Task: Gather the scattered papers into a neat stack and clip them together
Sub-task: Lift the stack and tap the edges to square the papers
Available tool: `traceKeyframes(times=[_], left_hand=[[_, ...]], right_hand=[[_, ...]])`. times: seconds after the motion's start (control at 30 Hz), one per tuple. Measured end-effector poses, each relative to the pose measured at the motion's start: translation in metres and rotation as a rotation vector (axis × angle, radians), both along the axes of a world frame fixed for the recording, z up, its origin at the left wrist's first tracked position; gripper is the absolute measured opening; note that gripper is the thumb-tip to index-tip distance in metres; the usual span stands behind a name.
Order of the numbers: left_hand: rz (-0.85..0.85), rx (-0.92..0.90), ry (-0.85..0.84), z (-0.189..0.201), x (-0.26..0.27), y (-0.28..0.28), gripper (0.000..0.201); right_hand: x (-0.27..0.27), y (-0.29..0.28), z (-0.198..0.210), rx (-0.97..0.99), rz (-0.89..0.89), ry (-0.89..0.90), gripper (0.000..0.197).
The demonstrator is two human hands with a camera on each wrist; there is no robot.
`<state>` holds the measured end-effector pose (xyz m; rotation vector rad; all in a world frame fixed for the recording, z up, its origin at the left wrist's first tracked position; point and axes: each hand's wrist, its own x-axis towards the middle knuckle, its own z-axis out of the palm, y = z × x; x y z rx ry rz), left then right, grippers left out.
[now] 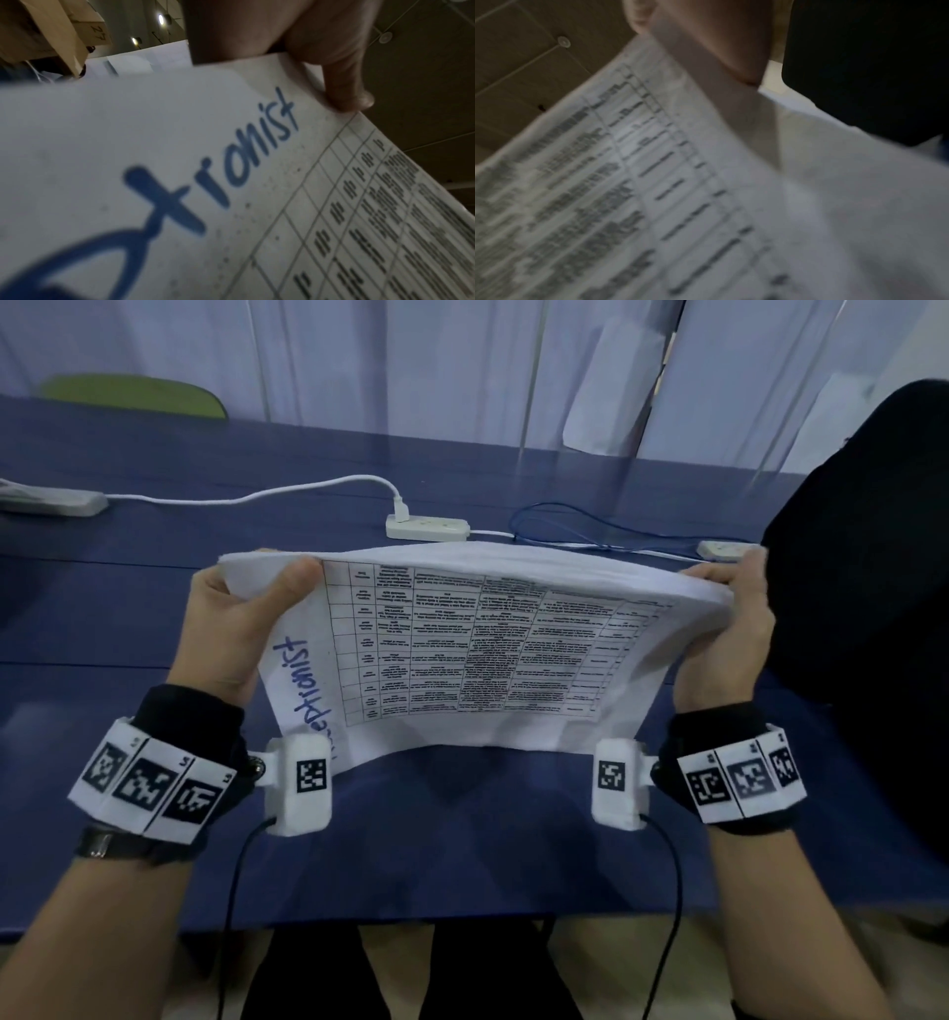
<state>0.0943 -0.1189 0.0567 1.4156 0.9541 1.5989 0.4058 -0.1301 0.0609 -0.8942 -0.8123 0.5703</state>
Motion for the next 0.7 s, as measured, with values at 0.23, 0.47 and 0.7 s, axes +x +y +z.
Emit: traceKeyframes(times=[0.23, 0.47, 0.7], left_hand=[[0.016, -0.044, -0.063, 0.003, 0.003, -0.003, 0.045], [0.002, -0.037, -0.096, 0.005, 0.004, -0.006, 0.027], [-0.006, -0.011, -0.084, 0.002, 0.004, -0.006, 0.036]], right_hand=[[0.002, -0.008, -0.014, 0.081, 0.066, -0.139, 0.062], [0.001, 0.001, -0.008, 0.053, -0.03, -0.027, 0.049], [0.01, 0.012, 0.007, -0.192, -0.045, 0.069, 0.048]])
